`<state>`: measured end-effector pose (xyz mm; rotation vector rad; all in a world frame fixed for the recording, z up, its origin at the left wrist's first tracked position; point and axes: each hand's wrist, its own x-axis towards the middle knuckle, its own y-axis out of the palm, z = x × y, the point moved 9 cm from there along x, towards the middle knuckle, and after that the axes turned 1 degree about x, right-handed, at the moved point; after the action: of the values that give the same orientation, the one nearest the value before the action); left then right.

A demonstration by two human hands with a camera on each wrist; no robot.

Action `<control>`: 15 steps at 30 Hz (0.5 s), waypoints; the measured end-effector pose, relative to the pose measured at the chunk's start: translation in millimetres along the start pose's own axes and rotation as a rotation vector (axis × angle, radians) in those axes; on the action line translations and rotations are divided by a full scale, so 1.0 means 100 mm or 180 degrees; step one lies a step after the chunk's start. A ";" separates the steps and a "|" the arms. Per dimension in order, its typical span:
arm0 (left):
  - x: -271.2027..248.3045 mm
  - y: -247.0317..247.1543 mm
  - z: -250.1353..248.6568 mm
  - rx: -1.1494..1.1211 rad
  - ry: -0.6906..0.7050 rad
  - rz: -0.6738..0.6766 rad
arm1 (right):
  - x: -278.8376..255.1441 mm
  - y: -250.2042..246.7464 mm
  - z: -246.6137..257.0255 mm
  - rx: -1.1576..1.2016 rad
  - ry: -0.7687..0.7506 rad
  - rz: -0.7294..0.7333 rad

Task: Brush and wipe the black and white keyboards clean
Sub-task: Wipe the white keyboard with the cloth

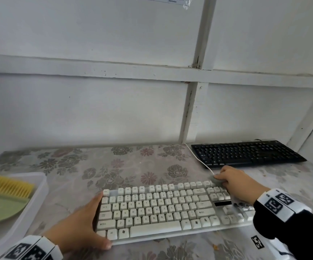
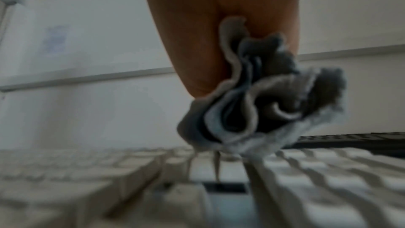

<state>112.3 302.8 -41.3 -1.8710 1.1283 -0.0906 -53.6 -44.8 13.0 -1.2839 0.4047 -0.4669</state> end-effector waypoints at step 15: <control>0.01 0.02 0.04 -0.0065 -0.0043 0.0063 | -0.13 0.14 0.40 -0.0201 -0.0597 0.0157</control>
<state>113.3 304.4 -45.2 -1.8754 1.1422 -0.0555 -41.5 -2.7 9.1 -1.3631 0.2943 -0.2909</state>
